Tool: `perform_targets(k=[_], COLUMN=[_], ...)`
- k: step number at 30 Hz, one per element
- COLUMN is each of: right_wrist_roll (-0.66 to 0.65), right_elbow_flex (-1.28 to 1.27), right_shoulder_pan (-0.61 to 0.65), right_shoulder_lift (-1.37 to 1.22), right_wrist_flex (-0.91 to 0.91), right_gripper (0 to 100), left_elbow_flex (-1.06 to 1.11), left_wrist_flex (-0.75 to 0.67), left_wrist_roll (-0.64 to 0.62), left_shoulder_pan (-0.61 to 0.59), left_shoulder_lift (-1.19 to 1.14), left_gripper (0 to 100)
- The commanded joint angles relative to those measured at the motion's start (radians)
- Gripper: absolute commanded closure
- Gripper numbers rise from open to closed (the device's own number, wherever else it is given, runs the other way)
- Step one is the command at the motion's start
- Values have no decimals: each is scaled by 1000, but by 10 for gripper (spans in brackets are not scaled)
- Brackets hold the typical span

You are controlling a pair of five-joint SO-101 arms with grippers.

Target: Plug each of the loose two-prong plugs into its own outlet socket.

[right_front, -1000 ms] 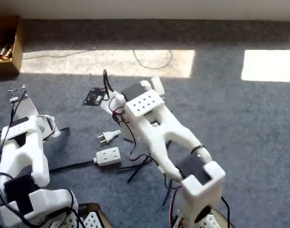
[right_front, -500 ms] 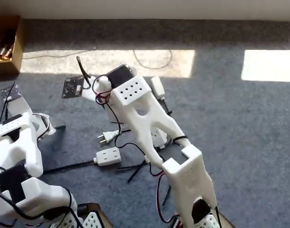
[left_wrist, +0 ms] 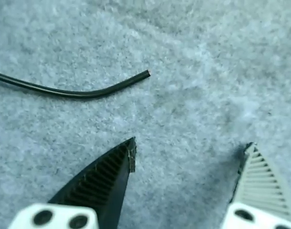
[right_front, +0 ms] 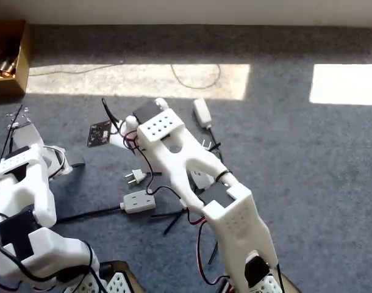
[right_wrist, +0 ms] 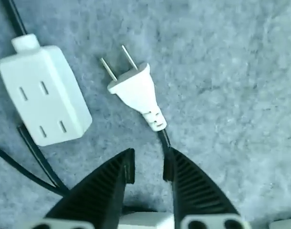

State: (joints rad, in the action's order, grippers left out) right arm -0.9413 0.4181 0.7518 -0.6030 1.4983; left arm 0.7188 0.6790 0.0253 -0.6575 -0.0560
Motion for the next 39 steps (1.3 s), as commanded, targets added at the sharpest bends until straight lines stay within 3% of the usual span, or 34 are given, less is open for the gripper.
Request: perform_targets(k=[1, 4, 20, 25, 34, 39], right_wrist_roll=[-8, 38, 2, 0, 12, 262], right_elbow_flex=[-24, -28, -73, -74, -79, -5], right_shoulder_pan=[44, 65, 35, -8, -94, -96], right_shoulder_lift=[27, 22, -84, -35, -15, 13], right_wrist_flex=[-44, -91, -171, -160, -122, -119], right_gripper=[865, 853, 857, 998, 992, 992], left_elbow_flex=[-16, -16, -16, -16, -16, -19], left_wrist_flex=[-17, -17, -17, -17, -17, -17], left_wrist_roll=[8, 8, 8, 8, 8, 11], left_shoulder_pan=[10, 10, 10, 10, 10, 39], left_shoulder_lift=[-7, -8, -8, -8, -8, -5], left_gripper=[652, 652, 655, 655, 655, 655])
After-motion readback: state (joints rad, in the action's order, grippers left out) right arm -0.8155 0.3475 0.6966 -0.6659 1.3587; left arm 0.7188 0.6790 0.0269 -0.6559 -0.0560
